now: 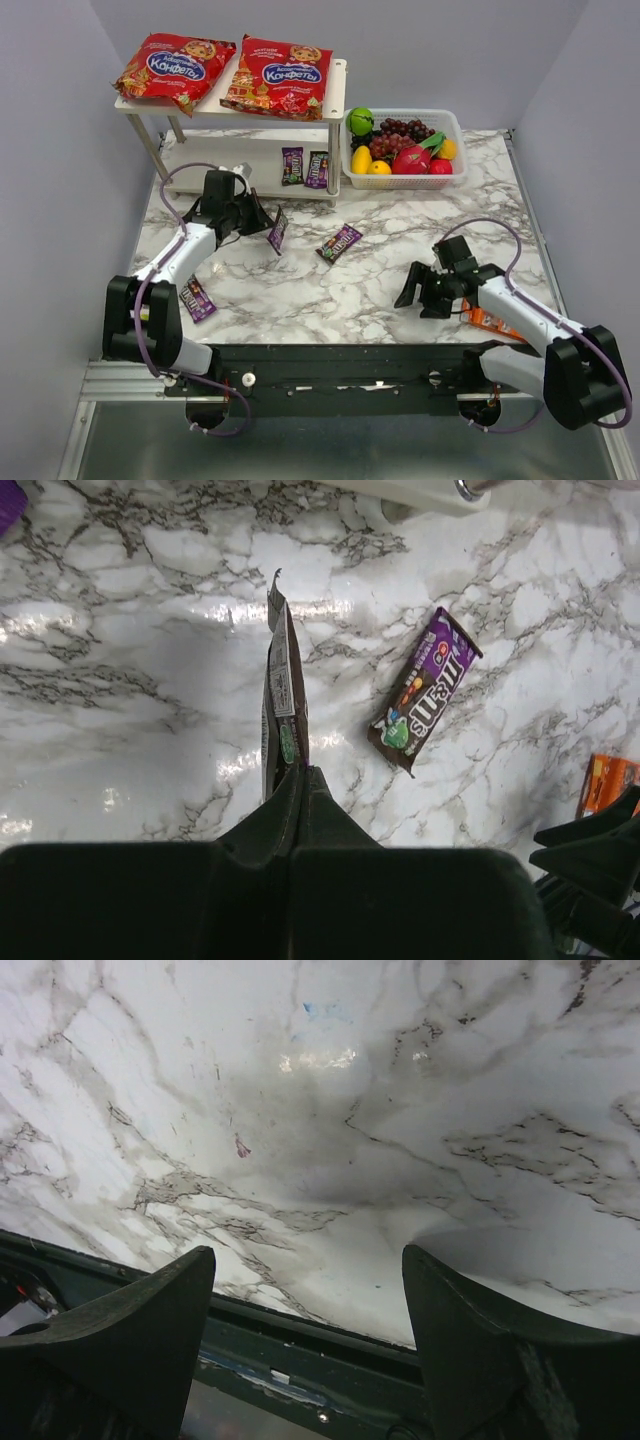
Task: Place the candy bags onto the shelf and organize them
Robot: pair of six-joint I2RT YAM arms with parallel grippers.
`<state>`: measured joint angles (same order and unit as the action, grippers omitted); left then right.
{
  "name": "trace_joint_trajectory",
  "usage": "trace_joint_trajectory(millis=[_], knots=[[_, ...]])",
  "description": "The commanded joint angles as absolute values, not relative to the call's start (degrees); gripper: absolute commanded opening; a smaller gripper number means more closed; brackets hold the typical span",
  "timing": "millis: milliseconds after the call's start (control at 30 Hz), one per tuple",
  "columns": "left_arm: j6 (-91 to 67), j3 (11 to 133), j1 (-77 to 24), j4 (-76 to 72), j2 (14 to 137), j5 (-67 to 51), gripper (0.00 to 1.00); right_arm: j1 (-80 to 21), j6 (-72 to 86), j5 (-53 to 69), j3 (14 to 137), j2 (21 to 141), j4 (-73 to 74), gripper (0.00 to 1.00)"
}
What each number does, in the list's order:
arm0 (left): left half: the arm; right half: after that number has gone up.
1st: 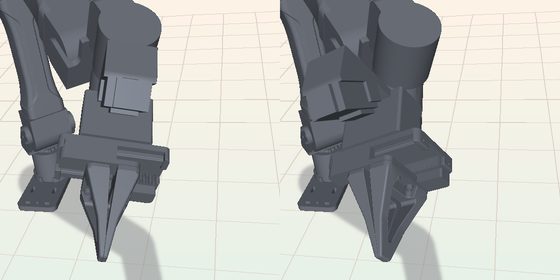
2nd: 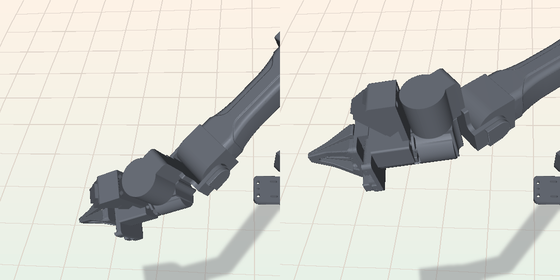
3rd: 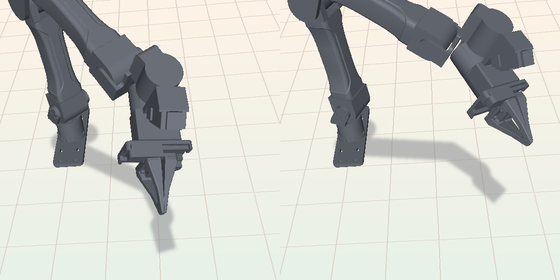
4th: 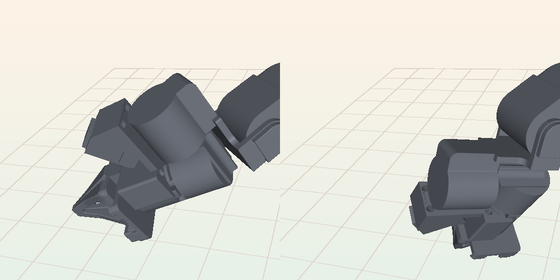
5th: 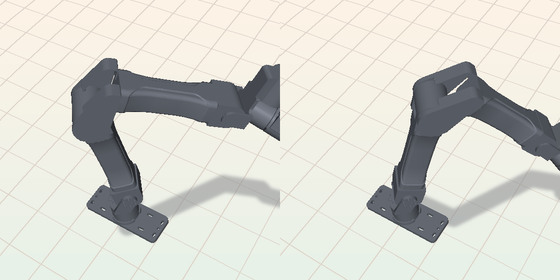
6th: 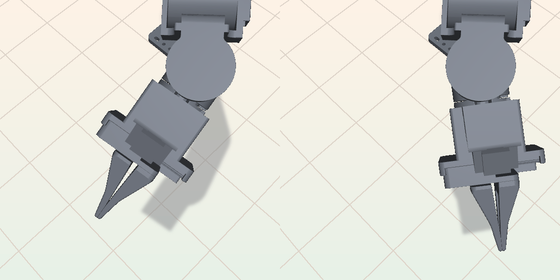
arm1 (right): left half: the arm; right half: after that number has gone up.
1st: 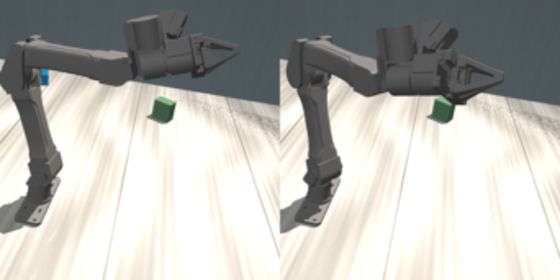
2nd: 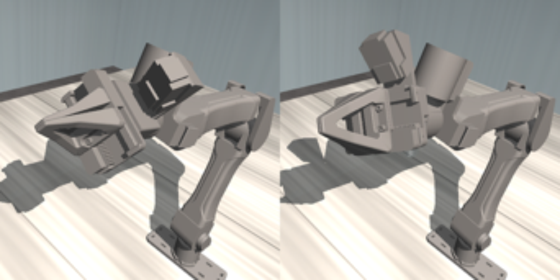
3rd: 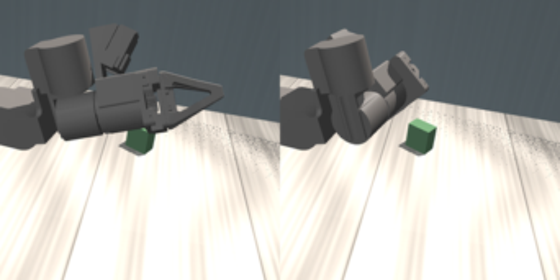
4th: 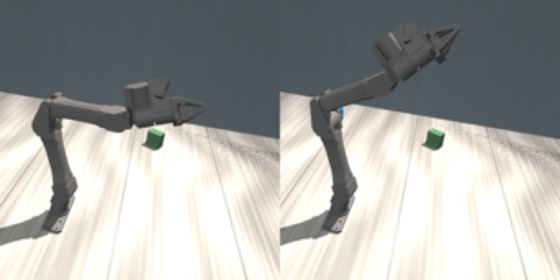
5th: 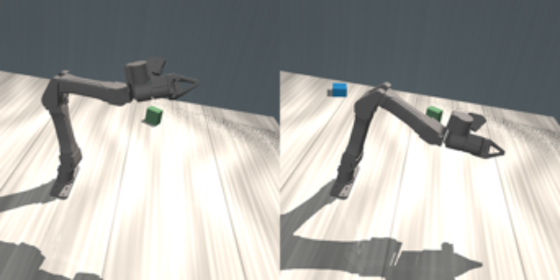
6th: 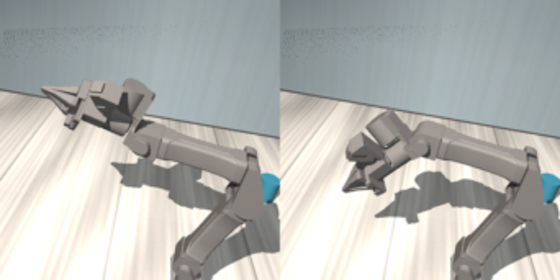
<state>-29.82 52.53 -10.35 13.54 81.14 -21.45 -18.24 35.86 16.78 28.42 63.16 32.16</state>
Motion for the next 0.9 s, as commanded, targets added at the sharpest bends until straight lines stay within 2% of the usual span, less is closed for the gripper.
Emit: trace_joint_trajectory(millis=[0, 333, 567, 633, 667, 700, 767, 867], knots=[[-26.8, 57.8, -7.2, 15.4, 84.4, -26.1, 0.00, -17.9, 35.0, 16.8, 30.9, 65.6, 29.6, 0.84], [-28.2, 69.1, -3.3, 15.8, 89.7, -30.2, 0.00, -17.9, 34.7, 17.1, 34.7, 72.4, 27.8, 0.84], [-25.1, 69.9, -3.0, 19.4, 94.2, -28.0, 0.00, -17.9, 34.7, 17.0, 36.7, 75.0, 27.5, 0.84], [-24.5, 67.9, -3.0, 19.2, 95.4, -26.8, 0.13, -17.8, 34.8, 17.0, 36.7, 75.2, 27.5, 0.84], [-24.3, 67.2, -3.0, 18.6, 95.6, -26.4, 0.23, -17.9, 34.8, 17.1, 36.7, 75.4, 27.4, 0.84], [-23.9, 66.6, -3.0, 18.5, 96.2, -25.7, 0.38, -17.9, 34.9, 17.1, 36.6, 75.5, 27.3, 0.84], [-23.0, 65.7, -3.0, 18.5, 96.9, -23.4, 0.46, -17.8, 35.1, 17.2, 36.3, 75.6, 27.2, 0.84], [-21.3, 65.6, -3.0, 19.1, 98.3, -20.7, 0.50, -17.9, 35.2, 17.4, 35.9, 75.6, 26.9, 0.84]])
